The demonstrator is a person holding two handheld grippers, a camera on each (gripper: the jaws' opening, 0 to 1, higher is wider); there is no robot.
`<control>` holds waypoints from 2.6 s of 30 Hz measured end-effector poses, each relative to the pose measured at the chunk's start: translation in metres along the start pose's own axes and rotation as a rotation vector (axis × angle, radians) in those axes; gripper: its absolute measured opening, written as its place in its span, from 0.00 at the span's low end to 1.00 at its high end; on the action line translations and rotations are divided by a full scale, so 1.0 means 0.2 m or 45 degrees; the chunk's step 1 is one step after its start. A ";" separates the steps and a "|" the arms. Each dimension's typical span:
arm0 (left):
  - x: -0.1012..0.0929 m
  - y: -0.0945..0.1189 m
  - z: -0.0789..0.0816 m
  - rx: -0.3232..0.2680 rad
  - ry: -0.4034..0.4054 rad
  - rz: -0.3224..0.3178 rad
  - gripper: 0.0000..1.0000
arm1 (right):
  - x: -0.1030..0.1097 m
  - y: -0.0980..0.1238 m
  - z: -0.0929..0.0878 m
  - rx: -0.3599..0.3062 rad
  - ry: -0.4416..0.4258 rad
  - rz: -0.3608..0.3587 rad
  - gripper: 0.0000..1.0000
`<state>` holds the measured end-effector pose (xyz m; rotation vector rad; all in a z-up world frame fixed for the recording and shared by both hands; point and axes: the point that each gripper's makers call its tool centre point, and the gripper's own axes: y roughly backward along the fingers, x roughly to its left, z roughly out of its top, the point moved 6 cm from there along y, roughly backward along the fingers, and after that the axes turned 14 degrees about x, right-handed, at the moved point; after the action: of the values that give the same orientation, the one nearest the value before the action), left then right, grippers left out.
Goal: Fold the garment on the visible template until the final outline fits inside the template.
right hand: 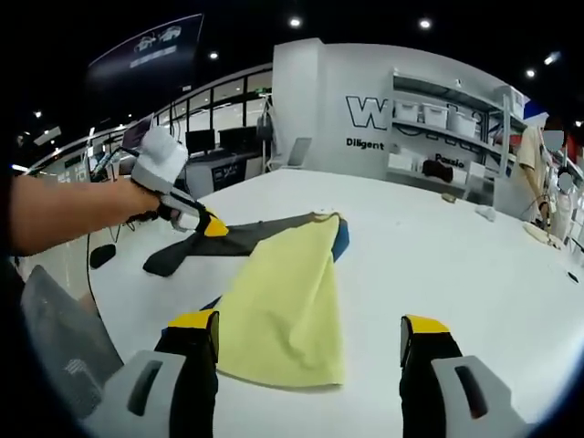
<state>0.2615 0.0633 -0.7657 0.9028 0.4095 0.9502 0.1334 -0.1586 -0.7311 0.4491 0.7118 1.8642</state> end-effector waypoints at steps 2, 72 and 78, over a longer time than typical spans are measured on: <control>-0.06 0.00 -0.02 0.007 -0.009 -0.025 0.15 | 0.00 0.00 0.00 -0.003 -0.002 -0.001 0.82; -0.39 0.20 0.01 -0.104 0.107 -0.240 0.00 | 0.02 0.01 0.01 -0.019 0.037 0.017 0.81; -0.30 0.25 0.14 -0.178 0.131 -0.221 0.00 | 0.02 0.00 0.00 0.008 0.044 0.022 0.80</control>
<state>0.2206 0.0125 -0.7128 0.6821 0.4945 0.8567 0.1309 -0.1545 -0.7307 0.4290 0.7393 1.8904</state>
